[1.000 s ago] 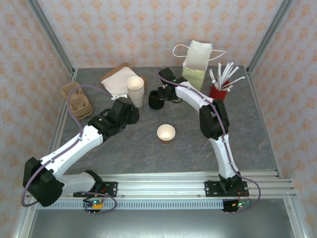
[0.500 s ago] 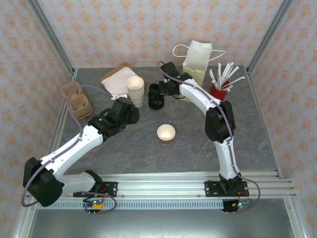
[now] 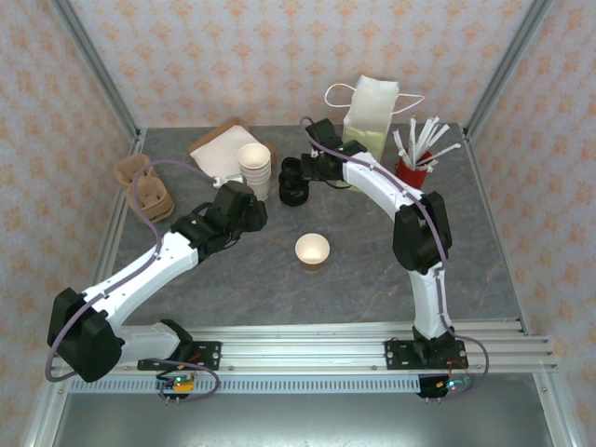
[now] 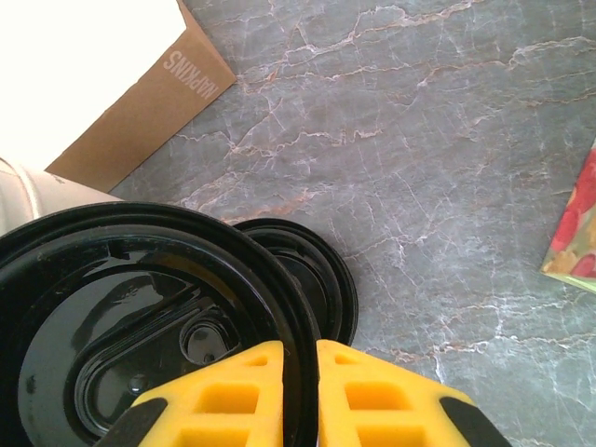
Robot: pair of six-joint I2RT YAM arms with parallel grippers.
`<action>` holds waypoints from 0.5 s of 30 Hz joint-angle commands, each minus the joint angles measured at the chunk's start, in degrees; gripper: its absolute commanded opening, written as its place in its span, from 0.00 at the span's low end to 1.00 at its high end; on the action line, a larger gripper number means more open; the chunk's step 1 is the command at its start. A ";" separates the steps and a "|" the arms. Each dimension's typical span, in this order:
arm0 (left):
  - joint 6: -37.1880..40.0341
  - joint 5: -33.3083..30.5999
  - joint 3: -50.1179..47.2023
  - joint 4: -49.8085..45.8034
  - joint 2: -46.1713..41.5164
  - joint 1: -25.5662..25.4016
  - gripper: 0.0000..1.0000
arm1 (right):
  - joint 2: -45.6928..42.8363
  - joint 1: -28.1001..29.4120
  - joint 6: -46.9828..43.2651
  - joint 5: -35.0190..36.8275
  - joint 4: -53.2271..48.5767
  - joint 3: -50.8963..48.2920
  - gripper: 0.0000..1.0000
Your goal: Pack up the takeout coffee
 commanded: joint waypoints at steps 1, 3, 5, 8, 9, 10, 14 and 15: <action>-2.29 1.27 1.43 2.64 0.93 0.83 0.54 | 0.95 -0.23 0.42 -0.54 2.17 -0.08 0.14; -3.51 2.89 1.91 4.66 2.00 1.44 0.54 | 0.12 -0.18 0.09 -0.60 3.49 -1.69 0.14; -4.57 4.66 3.39 6.71 4.12 1.95 0.54 | -0.53 -0.23 0.16 -1.05 4.55 -2.81 0.14; -5.82 6.33 7.30 7.42 8.65 2.10 0.53 | -1.08 -0.19 0.82 -2.66 6.44 -4.18 0.14; -6.23 6.66 8.51 7.67 9.97 2.17 0.53 | -1.17 -0.24 0.99 -3.03 6.99 -4.57 0.14; -6.97 6.82 9.58 8.21 11.29 2.22 0.53 | -1.26 -0.22 1.03 -3.31 7.52 -4.95 0.14; -9.32 5.27 12.81 10.65 15.46 2.34 0.53 | -1.44 -0.39 1.39 -3.73 9.00 -5.85 0.14; -9.73 4.88 13.74 10.73 16.52 2.35 0.53 | -1.44 -0.42 1.39 -3.86 9.24 -5.92 0.14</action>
